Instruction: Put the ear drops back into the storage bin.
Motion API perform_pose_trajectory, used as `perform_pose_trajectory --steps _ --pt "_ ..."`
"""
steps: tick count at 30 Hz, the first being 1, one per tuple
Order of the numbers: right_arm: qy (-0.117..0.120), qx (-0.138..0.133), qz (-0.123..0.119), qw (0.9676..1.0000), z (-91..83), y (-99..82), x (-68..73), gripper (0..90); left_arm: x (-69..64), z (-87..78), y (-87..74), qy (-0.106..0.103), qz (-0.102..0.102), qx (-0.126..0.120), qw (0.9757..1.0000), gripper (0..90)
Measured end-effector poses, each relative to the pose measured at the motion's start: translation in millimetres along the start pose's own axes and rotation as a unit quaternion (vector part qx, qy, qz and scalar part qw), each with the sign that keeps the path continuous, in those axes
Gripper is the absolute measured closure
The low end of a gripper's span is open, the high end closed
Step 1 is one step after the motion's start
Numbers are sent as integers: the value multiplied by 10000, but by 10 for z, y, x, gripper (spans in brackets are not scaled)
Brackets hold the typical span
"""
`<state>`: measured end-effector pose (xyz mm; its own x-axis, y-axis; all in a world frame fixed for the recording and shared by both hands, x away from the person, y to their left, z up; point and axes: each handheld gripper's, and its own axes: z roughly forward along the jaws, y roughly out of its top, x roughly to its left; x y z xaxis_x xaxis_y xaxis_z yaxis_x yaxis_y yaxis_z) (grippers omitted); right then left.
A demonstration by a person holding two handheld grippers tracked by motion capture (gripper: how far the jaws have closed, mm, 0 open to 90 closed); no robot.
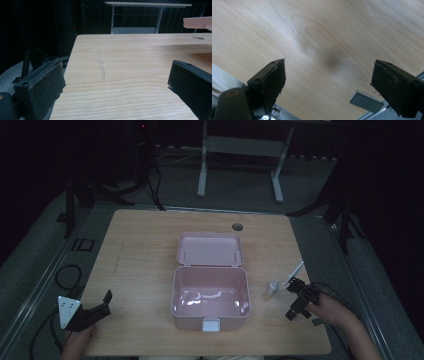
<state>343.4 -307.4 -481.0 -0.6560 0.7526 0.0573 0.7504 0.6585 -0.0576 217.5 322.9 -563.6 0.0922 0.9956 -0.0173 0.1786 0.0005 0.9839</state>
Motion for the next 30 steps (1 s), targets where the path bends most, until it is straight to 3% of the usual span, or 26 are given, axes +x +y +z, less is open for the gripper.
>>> perform_pose_trajectory --steps 6,11,16,25,30 --pt "29 -39 -83 10000 -23 154 0 103 0 0 0 -5 2 -1 10000 9" --pt "-145 70 -126 9998 4 311 -18 103 2 0 0 -14 -6 -2 10000 9" --pt "-8 16 -75 10000 25 473 -69 104 4 3 1 -26 -28 3 10000 10" --pt "8 -32 -54 10000 58 725 -86 108 6 1 0 -39 -21 4 10000 10" --pt "-40 -63 -53 10000 61 877 -112 230 5 1 0 -44 -16 -1 10000 10"
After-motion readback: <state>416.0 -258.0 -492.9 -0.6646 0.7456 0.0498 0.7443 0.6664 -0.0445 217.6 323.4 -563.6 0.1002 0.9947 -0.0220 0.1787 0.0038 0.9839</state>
